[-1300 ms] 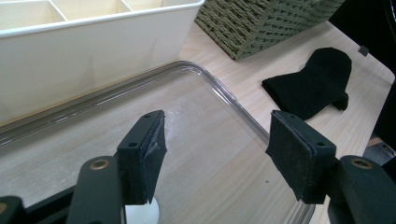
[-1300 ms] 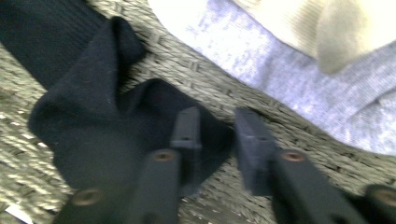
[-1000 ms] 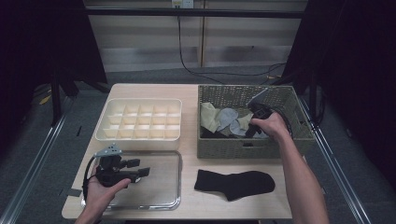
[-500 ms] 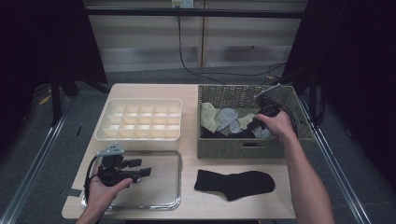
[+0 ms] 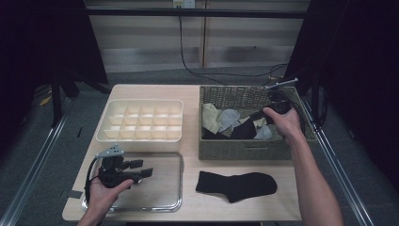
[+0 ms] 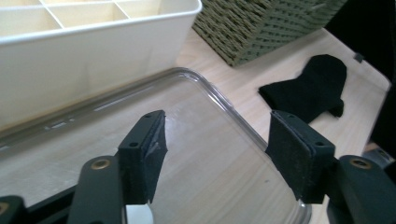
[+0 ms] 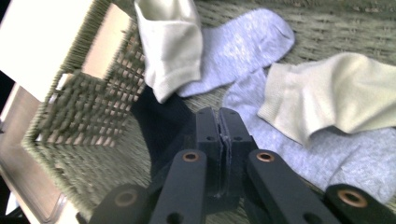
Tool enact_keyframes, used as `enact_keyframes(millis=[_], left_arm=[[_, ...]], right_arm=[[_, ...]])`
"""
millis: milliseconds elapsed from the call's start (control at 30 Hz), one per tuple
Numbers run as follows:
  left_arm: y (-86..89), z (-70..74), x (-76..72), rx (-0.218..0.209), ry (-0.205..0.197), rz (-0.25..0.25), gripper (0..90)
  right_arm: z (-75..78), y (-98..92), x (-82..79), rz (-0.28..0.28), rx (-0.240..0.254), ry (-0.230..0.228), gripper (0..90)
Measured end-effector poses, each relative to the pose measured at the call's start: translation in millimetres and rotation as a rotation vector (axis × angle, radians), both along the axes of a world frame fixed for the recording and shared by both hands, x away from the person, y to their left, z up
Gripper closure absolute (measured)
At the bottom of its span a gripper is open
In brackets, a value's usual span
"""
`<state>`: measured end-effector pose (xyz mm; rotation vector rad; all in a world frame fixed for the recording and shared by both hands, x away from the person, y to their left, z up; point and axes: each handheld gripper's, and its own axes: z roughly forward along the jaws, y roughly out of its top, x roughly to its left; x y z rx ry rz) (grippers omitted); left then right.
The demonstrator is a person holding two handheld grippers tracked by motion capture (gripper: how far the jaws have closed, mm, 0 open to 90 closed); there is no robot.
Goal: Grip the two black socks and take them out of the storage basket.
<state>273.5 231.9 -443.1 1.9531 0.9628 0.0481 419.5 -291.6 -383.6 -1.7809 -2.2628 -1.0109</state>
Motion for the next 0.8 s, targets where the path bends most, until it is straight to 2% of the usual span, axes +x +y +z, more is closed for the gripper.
enact_keyframes(millis=[67, 200, 367, 433, 800], left_arm=[[0.3, 0.6, 0.1, -0.013, 0.004, -0.005, 37.7], [-0.4, -0.4, 0.2, -0.010, 0.008, -0.002, 37.7], [-2.4, 0.4, 2.4, -0.009, 0.011, -0.008, 37.7], [-3.9, 1.1, 3.7, -0.013, 0.014, -0.003, 37.7], [-12.7, 6.7, 9.2, 0.003, -0.001, -0.019, 37.7]], right_arm=[[2.8, -0.5, -2.4, -0.003, 0.021, -0.022, 88.6], [9.1, -0.6, -7.0, 0.000, 0.037, -0.071, 88.6], [16.9, -4.5, -12.7, -0.016, 0.063, -0.111, 88.5], [20.7, -6.5, -15.0, -0.018, 0.078, -0.142, 88.6], [46.1, -12.9, -25.7, -0.056, 0.114, -0.239, 88.7]])
